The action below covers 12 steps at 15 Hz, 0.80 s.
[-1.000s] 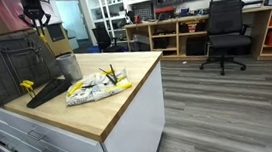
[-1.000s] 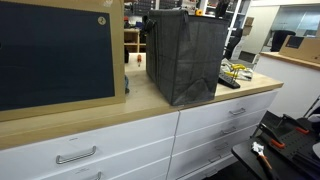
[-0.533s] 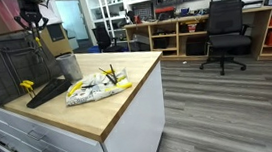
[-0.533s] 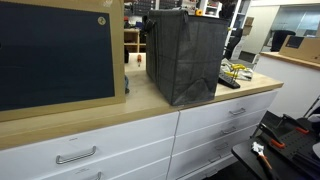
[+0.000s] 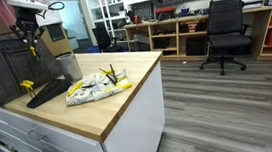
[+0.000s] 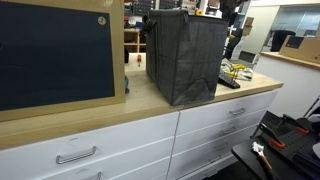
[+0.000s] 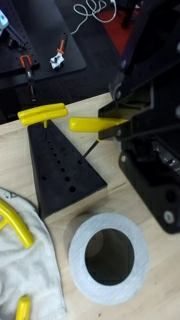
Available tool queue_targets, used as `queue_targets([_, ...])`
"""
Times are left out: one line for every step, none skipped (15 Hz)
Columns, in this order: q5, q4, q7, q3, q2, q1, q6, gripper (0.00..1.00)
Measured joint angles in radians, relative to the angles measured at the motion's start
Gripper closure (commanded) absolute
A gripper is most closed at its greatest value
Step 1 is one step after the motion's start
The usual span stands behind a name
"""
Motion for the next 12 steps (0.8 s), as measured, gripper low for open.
queue_targets([-0.001, -0.025, -0.005, 0.000, -0.016, 0.003, 0.015, 0.96])
queue_targets([-0.001, -0.057, -0.007, 0.000, -0.037, 0.004, 0.041, 0.96])
queue_targets([0.000, -0.095, -0.007, 0.000, -0.062, 0.004, 0.075, 0.96])
queue_targets([0.001, -0.136, -0.007, -0.001, -0.088, 0.004, 0.112, 0.96])
queue_targets([0.002, -0.182, -0.006, -0.003, -0.116, 0.003, 0.153, 0.96])
queue_targets([0.005, -0.231, -0.006, -0.006, -0.144, 0.003, 0.197, 0.96])
queue_targets([0.007, -0.283, -0.006, -0.010, -0.171, 0.003, 0.241, 0.96])
queue_targets([0.010, -0.335, -0.006, -0.013, -0.197, 0.003, 0.279, 0.96])
queue_targets([0.014, -0.383, -0.006, -0.017, -0.220, 0.003, 0.311, 0.96])
queue_targets([0.022, -0.422, -0.006, -0.021, -0.238, 0.003, 0.334, 0.96])
queue_targets([0.032, -0.447, -0.006, -0.027, -0.252, 0.003, 0.348, 0.96])
queue_targets([0.041, -0.458, -0.006, -0.034, -0.261, 0.003, 0.353, 0.96])
